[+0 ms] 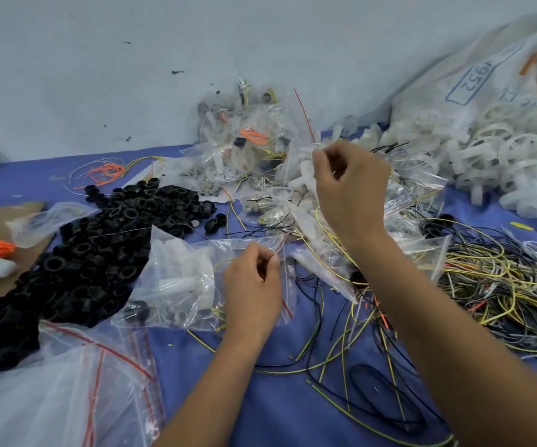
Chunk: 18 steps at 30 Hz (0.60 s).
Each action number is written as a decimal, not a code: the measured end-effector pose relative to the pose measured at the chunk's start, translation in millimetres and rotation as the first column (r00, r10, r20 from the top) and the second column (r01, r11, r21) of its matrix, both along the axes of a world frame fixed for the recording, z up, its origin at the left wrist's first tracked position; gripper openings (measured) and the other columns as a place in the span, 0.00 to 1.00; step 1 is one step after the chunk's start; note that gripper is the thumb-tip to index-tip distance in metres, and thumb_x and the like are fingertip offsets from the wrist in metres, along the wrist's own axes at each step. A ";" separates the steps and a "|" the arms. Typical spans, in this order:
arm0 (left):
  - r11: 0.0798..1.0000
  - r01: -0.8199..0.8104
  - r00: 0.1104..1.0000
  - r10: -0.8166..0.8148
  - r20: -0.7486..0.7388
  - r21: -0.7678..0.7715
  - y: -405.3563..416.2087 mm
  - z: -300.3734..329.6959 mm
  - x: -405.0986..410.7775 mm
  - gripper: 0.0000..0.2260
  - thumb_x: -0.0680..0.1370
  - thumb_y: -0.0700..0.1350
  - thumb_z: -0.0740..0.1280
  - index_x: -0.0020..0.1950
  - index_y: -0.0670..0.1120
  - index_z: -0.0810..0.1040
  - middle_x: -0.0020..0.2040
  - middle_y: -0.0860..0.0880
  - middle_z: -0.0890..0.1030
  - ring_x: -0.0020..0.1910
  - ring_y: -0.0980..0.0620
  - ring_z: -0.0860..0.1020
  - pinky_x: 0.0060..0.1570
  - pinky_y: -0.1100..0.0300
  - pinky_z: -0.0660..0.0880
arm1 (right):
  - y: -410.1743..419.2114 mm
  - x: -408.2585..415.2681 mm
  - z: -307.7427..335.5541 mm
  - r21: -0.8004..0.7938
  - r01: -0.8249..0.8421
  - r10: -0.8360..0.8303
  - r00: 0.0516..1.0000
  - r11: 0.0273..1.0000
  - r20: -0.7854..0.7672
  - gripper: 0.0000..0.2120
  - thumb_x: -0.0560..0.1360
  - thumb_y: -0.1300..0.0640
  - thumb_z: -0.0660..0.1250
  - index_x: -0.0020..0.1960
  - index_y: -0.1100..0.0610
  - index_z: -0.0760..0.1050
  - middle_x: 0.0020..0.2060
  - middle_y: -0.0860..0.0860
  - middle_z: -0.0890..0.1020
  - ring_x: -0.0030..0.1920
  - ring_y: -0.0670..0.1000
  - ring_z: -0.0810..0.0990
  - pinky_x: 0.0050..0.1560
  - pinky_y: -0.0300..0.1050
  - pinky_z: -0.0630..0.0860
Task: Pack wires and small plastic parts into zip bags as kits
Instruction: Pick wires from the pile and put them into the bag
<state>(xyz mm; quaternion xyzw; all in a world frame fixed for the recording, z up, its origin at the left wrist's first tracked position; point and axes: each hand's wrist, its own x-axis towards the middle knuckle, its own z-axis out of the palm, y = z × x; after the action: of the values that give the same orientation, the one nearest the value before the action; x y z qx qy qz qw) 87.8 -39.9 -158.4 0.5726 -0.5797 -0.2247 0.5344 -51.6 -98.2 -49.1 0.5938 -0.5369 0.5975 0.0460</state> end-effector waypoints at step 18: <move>1.000 -0.005 1.000 0.005 0.030 0.008 -1.6 1.4 -0.8 0.12 0.80 0.40 0.69 0.40 0.54 0.75 0.34 0.56 0.78 0.35 0.59 0.76 0.38 0.69 0.70 | -108.9 -76.1 -22.3 0.559 0.437 0.076 0.737 0.705 -0.671 0.21 0.76 0.63 0.64 0.69 0.56 0.71 0.64 0.60 0.73 0.69 0.64 0.68 0.70 0.65 0.63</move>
<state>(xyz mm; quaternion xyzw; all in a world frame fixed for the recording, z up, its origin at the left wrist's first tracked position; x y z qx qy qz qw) 87.0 -41.4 -157.0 0.5797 -0.5853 -0.2169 0.5238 -127.8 -207.1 -71.5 0.6756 -0.7269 0.1020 0.0690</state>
